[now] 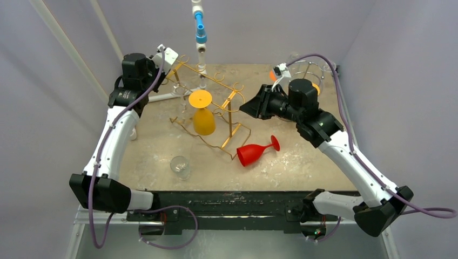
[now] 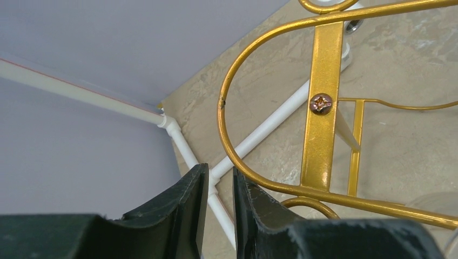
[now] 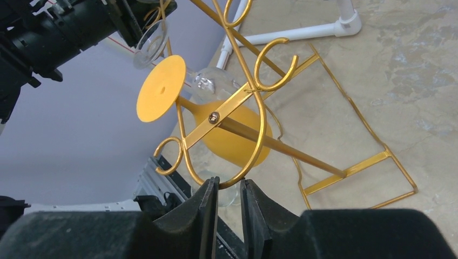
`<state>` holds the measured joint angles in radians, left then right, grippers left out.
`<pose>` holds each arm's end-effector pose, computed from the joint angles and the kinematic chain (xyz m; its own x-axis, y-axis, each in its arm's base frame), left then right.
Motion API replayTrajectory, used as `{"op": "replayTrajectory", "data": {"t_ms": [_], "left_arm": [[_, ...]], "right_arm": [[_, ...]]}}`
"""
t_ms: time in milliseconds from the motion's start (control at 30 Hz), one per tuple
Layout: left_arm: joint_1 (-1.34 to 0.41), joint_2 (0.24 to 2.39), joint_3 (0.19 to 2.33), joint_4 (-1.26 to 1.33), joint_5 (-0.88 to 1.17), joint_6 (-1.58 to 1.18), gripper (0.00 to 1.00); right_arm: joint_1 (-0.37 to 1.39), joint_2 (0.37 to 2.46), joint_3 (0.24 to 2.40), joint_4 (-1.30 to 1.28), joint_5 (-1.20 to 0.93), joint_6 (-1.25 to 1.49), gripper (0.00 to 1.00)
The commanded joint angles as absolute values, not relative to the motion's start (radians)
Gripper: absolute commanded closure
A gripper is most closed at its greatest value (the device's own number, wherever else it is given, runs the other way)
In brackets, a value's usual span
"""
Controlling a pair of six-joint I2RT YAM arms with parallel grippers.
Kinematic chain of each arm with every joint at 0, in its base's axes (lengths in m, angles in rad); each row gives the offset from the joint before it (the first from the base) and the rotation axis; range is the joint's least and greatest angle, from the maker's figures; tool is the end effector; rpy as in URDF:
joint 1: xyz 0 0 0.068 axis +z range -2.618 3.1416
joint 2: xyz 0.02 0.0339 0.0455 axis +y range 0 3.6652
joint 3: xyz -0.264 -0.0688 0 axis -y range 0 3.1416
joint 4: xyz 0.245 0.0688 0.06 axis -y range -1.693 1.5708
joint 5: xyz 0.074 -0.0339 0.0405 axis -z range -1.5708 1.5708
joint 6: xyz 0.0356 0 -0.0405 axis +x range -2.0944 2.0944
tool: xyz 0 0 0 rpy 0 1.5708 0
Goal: Place the wine glass upside down on the wine glass rack
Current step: Adjust the wine rack at the center of the board.
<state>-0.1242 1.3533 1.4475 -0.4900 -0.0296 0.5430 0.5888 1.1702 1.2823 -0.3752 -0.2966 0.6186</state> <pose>0.3002 -0.0364 0.4118 -0.2776 0.5551 -0.7841 0.2805 0.8274 0.4865 0.2089 0.1520 0.4155 -0.6203 0.2526 -0.7426 -0.4985 0.6040 0.6219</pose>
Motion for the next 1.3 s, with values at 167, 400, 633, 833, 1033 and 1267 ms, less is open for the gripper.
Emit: {"op": "replayTrajectory", "data": {"t_ms": [167, 400, 633, 833, 1033, 1267], "left_arm": [[-0.150, 1.354, 1.469, -0.455, 0.086, 0.487, 0.73], [-0.150, 1.316, 1.487, -0.460, 0.054, 0.516, 0.66], [-0.150, 1.321, 1.527, -0.482, 0.039, 0.518, 0.57], [-0.150, 1.324, 1.575, -0.507, 0.020, 0.517, 0.48], [-0.150, 1.316, 1.584, -0.516, 0.011, 0.524, 0.44], [-0.149, 1.305, 1.604, -0.549, 0.003, 0.525, 0.42]], "right_arm": [[0.605, 1.161, 1.321, -0.516, -0.297, 0.561, 0.55], [0.566, 1.275, 1.557, -0.772, -0.260, 0.385, 0.01], [0.536, 1.286, 1.796, -0.917, -0.155, 0.287, 0.01], [0.536, 1.435, 2.013, -0.930, -0.208, 0.263, 0.01], [0.535, 1.601, 2.115, -0.811, -0.327, 0.256, 0.01], [0.535, 1.837, 2.293, -0.792, -0.461, 0.236, 0.01]]}}
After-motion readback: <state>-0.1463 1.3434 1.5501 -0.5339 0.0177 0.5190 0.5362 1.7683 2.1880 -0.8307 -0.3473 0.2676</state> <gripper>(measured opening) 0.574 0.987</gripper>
